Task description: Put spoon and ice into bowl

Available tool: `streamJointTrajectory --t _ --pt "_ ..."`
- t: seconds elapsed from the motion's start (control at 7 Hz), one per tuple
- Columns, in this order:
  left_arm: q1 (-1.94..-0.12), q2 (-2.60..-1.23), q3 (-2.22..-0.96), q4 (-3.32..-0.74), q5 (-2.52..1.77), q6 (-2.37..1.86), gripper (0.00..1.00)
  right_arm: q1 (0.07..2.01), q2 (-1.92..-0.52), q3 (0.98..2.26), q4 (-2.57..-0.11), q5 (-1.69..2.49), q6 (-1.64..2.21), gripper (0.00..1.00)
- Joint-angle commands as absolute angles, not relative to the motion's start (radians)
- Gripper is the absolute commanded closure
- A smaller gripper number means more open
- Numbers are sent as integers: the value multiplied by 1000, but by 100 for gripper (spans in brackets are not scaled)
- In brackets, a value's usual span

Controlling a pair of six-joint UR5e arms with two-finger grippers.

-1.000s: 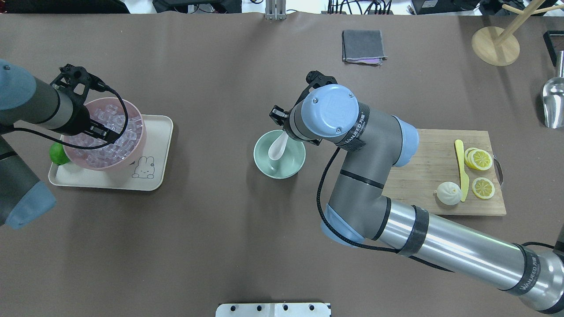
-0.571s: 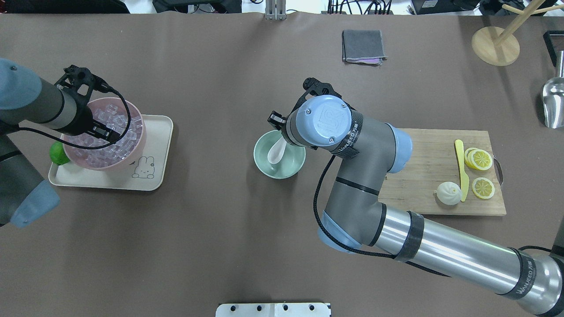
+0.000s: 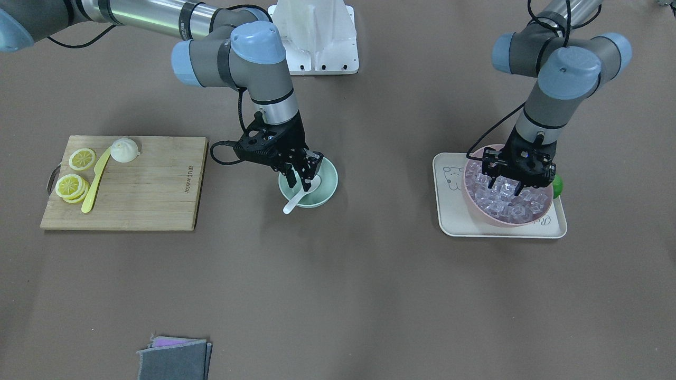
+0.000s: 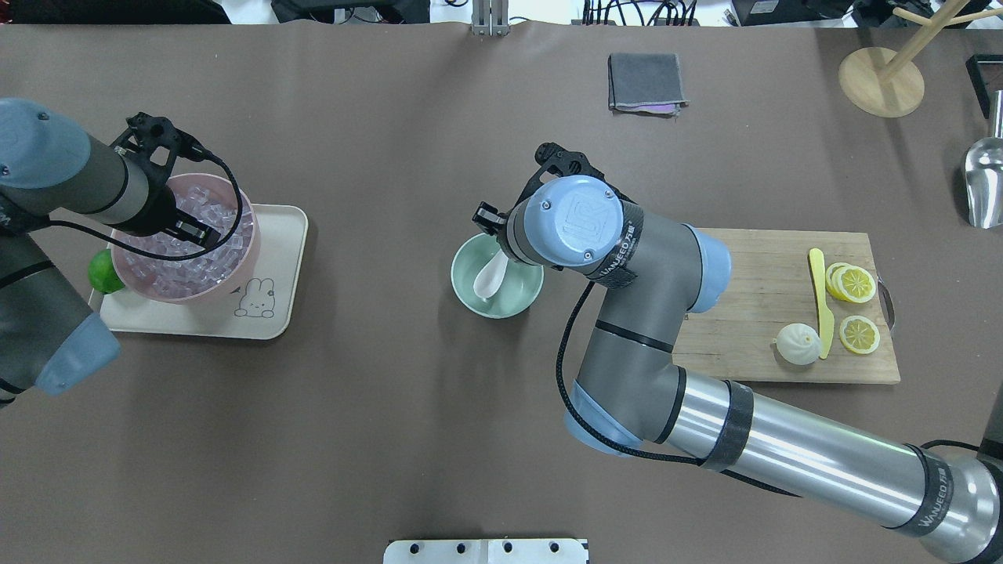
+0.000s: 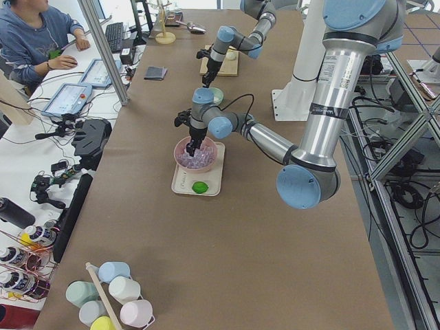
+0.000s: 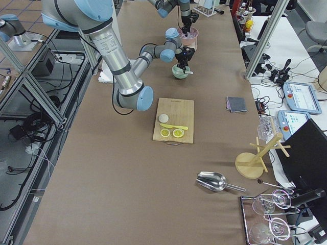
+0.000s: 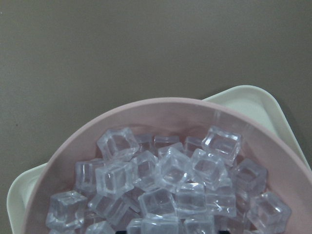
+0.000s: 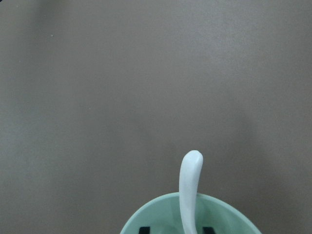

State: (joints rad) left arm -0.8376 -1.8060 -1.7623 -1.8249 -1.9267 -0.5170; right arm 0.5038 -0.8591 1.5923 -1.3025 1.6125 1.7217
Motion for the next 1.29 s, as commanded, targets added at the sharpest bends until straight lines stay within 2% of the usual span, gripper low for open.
streamJointTrajectory --t 0.0,0.43,0.57,0.86,1.0,1.14 --pt "-842 -1807 -1758 -1825 -1927 -517 100 518 -868 1656 -1351 1643 1680 0" --pt "-861 -1822 -1798 -1763 -1943 -517 100 546 -880 1696 -1384 1674 1678 0" --pt "-862 -1863 -1837 -1725 -1945 -528 100 563 -944 1765 -1385 1695 1666 0" --pt "-848 -2067 -1859 -1498 -1973 -651 100 667 -1120 1911 -1384 1800 1504 0" --pt "-781 -2122 -1844 -1494 -1970 -767 100 730 -1176 1927 -1382 1862 1408 0" --pt "-731 -2229 -1768 -1497 -1967 -901 100 786 -1236 1931 -1379 1903 1294 0"
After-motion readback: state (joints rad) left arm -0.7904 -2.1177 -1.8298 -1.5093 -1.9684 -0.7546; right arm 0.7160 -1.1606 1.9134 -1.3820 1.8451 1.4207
